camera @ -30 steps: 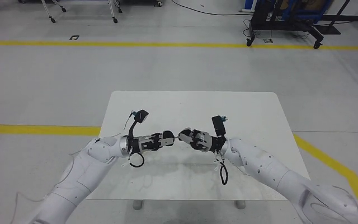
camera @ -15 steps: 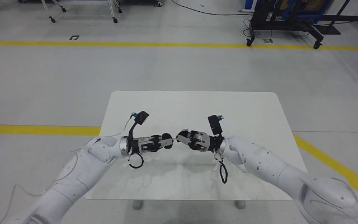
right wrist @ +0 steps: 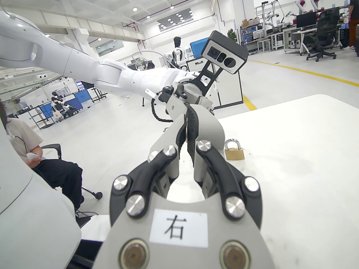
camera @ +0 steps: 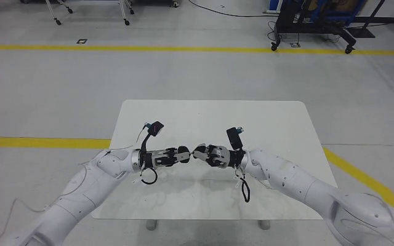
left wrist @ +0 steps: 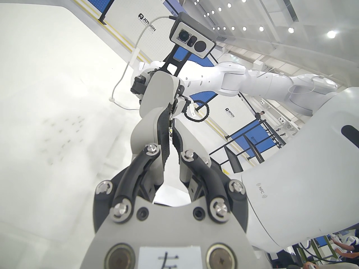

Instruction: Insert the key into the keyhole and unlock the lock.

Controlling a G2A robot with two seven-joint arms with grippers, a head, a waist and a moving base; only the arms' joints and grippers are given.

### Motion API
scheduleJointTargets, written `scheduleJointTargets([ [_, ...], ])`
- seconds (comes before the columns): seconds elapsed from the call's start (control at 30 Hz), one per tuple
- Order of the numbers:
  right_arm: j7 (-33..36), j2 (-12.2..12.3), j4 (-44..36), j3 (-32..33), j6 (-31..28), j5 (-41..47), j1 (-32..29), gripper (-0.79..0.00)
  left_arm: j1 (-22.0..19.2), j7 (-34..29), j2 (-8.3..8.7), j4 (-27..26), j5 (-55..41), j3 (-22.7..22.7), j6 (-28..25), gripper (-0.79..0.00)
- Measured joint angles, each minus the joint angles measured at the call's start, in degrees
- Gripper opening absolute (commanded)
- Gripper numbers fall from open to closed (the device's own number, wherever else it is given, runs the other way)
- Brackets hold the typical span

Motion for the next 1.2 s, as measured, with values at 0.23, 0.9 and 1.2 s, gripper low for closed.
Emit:
scheduleJointTargets([
  [0.23, 0.01, 0.11, -0.44, 0.00, 0.00, 0.23, -0.15, -0.785, -0.21, 0.00, 0.39, -0.42, -1.00, 0.84, 0.00, -0.446],
  [0.9, 0.00, 0.09, -0.51, 0.00, 0.00, -0.80, -0.42, -0.785, -0.97, 0.00, 0.37, 0.40, -0.45, 1.91, 0.00, -0.785],
  [1.2, 0.04, -0.11, 0.19, 0.00, 0.00, -1.12, -0.51, -0.554, -0.51, 0.01, -0.11, 0.88, 0.63, 0.35, 0.00, -0.785],
])
